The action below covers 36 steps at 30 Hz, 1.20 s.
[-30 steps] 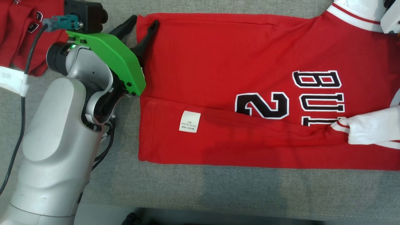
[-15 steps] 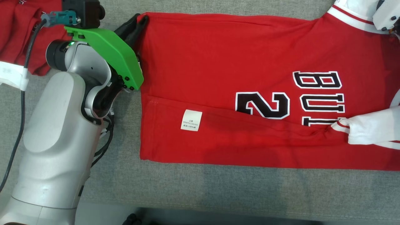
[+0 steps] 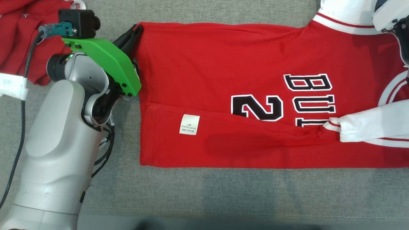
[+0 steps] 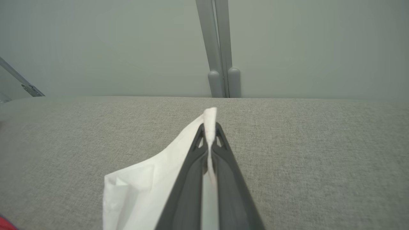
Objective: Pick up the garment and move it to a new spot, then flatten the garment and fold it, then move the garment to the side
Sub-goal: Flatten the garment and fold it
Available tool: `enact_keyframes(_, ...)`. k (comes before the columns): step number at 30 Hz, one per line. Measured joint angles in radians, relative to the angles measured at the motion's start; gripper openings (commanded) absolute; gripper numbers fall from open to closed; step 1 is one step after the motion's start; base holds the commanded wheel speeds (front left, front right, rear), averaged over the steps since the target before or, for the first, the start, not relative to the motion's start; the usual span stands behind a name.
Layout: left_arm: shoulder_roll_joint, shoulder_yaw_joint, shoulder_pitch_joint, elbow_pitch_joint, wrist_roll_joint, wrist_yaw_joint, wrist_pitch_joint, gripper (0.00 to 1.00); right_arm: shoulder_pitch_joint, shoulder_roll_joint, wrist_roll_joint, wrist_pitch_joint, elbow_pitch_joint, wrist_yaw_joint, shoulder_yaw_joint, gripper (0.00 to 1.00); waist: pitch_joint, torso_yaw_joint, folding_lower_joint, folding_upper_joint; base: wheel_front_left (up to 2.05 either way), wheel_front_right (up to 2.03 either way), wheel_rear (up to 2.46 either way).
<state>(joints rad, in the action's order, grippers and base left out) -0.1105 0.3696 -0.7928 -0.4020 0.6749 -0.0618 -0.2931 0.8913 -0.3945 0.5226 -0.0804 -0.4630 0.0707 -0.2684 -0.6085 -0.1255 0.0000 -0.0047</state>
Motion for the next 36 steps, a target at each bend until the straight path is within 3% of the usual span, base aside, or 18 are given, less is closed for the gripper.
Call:
enact_keyframes(23, -0.005, -0.016, 0.117, -0.029, 0.035, -0.032, 0.102, 0.00, -0.175, -0.003, 0.052, 0.143, 0.049, 0.034, 0.019, 0.00, 0.163, 0.073, 0.0000, 0.0000, 0.00, 0.00, 0.00)
enact_keyframes(36, -0.046, -0.038, 0.291, 0.072, 0.062, -0.040, 0.154, 0.00, -0.417, 0.015, 0.091, 0.200, 0.097, 0.035, 0.007, 0.00, 0.231, 0.117, 0.0000, 0.0000, 0.00, 0.00, 0.00)
